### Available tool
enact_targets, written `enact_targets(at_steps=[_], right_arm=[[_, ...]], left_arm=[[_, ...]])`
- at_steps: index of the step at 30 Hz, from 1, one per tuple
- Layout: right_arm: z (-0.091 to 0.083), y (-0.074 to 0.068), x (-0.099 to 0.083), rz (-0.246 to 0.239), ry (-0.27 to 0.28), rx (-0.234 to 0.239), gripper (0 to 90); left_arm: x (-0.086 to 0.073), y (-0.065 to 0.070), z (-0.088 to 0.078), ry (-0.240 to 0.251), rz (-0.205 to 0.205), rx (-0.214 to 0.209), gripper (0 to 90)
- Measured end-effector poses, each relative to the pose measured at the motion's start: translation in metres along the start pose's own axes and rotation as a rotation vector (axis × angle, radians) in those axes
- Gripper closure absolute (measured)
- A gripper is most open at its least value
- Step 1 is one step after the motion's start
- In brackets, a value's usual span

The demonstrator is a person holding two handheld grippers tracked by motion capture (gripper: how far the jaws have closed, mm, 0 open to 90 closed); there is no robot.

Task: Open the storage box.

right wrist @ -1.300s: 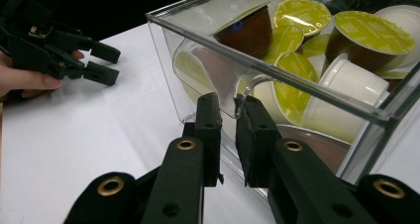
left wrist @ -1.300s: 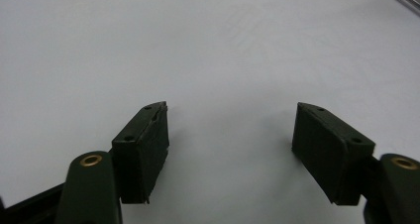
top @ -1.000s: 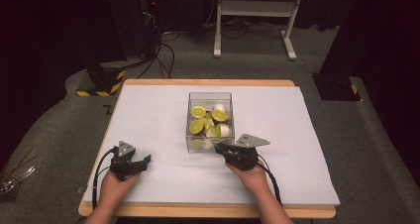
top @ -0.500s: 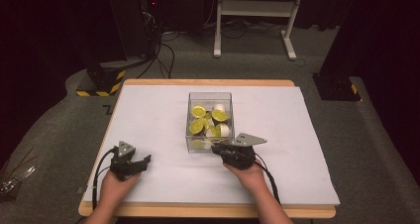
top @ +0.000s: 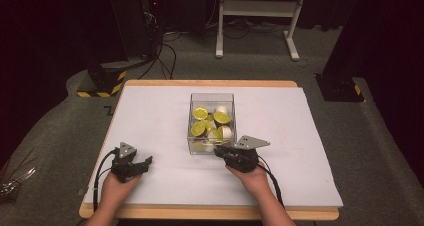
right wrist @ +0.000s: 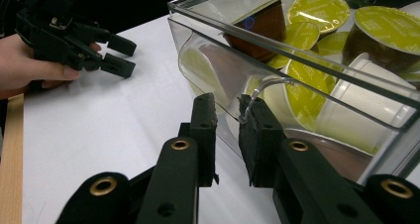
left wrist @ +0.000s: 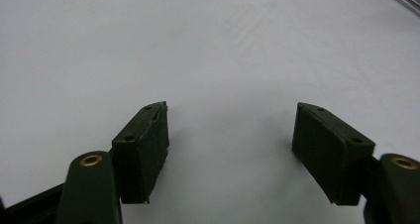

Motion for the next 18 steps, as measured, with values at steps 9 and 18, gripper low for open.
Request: enact_targets(at_steps=[9,18], right_arm=[[-0.005,-0.005,-0.001,-0.004,-0.007,0.001,77.9],[-0.011,-0.012,-0.003,-0.002,-0.005,0.004,78.8]], left_arm=[[0.0,0.0,0.0,-0.001,-0.001,0.0,30.3],[0.0,0.0,0.0,0.0,0.0,0.0,30.3]])
Point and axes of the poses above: each handheld gripper's, and its own axes: z roughly forward along the jaws, x roughly out of its top, y roughly to its right, the point moved 2 cm from there along z, roughly forward along the jaws, and after that the axes turned 15 degrees about y, right-handed, at the moved point
